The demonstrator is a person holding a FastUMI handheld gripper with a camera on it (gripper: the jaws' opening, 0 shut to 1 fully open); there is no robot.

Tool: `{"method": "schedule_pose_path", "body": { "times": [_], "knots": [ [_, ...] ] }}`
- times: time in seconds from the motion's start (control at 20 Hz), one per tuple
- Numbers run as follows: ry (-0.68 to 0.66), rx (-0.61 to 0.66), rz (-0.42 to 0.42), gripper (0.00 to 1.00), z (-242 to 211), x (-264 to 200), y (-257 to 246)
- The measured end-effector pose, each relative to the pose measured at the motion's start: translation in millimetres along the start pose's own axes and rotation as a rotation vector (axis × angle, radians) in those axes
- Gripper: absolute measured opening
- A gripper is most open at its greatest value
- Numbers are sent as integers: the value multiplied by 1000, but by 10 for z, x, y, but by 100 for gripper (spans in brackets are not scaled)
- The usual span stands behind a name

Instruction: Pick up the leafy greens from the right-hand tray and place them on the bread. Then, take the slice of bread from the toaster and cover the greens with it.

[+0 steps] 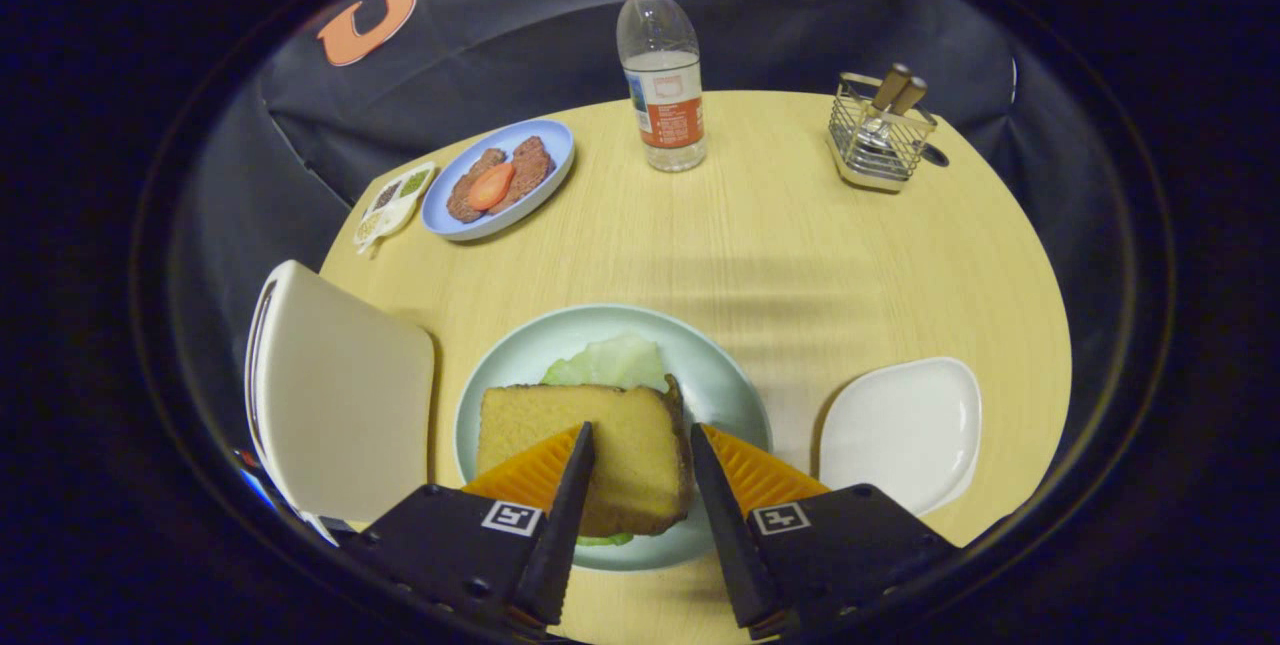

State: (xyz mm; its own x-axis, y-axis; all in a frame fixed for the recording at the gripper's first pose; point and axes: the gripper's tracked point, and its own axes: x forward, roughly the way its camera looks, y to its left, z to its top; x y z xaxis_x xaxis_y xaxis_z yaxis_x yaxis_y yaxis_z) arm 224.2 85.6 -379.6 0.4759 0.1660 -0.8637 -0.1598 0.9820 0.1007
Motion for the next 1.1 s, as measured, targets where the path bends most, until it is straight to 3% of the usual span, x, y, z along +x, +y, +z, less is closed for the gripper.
{"method": "schedule_pose_path", "body": {
  "times": [0.2, 0.55, 0.95, 1.1],
  "knots": [
    [-32, -1, -27, 59, 11, -154, -95],
    [-186, -3, -54, 74, 194, -773, -56],
    [-610, -154, -178, 87, 542, -2236, 300],
    [-743, -132, -154, 92, 469, -2824, 622]
  ]
}}
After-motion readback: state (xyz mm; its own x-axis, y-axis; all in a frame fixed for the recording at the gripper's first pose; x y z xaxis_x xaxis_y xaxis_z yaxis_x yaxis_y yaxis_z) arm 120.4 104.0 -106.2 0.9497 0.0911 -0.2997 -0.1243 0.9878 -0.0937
